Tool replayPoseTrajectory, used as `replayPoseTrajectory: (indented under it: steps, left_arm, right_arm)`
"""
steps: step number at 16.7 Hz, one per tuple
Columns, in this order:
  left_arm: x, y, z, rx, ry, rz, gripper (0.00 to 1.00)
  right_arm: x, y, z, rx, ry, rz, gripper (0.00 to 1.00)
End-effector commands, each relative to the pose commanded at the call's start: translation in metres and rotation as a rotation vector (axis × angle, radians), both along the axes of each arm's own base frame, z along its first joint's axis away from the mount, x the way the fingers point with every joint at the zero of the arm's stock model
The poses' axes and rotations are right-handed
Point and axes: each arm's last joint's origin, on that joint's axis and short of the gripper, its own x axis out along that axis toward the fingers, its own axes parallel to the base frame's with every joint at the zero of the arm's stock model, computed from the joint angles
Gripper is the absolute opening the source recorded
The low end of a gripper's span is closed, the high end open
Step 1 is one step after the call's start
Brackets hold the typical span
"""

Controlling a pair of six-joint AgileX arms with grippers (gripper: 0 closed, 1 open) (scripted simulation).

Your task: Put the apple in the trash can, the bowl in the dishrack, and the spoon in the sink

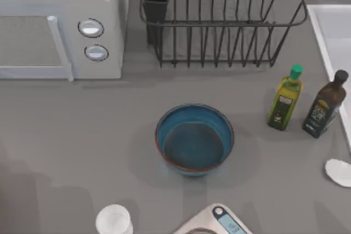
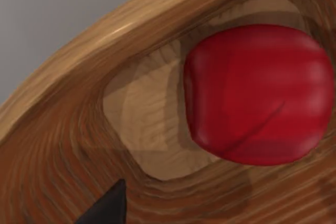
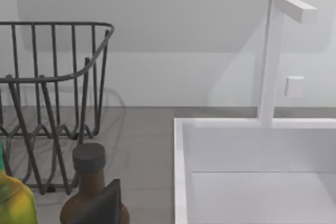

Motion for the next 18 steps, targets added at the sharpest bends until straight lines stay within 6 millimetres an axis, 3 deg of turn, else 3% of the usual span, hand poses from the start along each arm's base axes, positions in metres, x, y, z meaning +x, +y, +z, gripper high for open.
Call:
replayPoseTrajectory:
  steps: [4, 8, 14, 18]
  left_arm:
    - [-0.008, -0.013, 0.002, 0.057, -0.097, -0.125, 1.0]
    - [-0.033, -0.039, 0.006, 0.215, -0.321, -0.38, 1.0]
    - [-0.087, -0.076, -0.005, 0.682, -0.805, -0.826, 1.0]
    - [-0.101, -0.089, -0.026, 1.002, -1.045, -1.005, 1.0]
  right_arm:
    - [0.0, 0.0, 0.0, 0.0, 0.0, 0.0, 1.0]
    - [0.0, 0.0, 0.0, 0.0, 0.0, 0.0, 1.0]
    - [0.0, 0.0, 0.0, 0.0, 0.0, 0.0, 1.0]
    - [0.0, 0.0, 0.0, 0.0, 0.0, 0.0, 1.0]
